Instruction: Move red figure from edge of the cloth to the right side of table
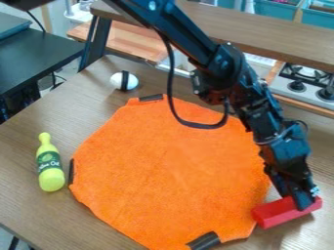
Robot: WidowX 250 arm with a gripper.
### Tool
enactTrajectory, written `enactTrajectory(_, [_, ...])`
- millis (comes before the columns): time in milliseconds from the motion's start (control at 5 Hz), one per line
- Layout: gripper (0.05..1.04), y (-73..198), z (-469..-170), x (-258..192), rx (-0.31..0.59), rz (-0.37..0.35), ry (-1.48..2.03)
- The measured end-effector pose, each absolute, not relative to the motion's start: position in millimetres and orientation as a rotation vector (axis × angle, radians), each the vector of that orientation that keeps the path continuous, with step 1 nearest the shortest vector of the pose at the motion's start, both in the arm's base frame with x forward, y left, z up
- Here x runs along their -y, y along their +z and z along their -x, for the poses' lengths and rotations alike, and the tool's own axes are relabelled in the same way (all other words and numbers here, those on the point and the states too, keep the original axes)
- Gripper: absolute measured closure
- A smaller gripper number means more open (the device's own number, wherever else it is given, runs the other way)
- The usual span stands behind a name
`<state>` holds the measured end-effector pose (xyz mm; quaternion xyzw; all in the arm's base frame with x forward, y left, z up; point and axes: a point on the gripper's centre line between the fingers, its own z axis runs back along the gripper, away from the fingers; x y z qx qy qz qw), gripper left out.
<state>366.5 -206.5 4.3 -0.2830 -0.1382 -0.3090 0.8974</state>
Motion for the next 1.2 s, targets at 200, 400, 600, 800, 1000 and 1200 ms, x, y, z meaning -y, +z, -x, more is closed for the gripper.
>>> enactTrajectory(200, [0.585,11.0,-370.9,224.9,0.283,0.617,-0.627])
enactTrajectory(400, [0.585,4.6,-376.0,230.9,0.265,0.629,-0.596])
enactTrajectory(600, [0.585,0.1,-381.6,231.2,0.26,0.615,-0.56])
enactTrajectory(800, [0.516,-2.2,-385.4,228.3,0.269,0.587,-0.548])
enactTrajectory(1000, [0.22,-5.2,-380.8,227.7,0.261,0.582,-0.564])
enactTrajectory(1200, [0.08,-1.0,-368.7,223.1,0.263,0.577,-0.592])
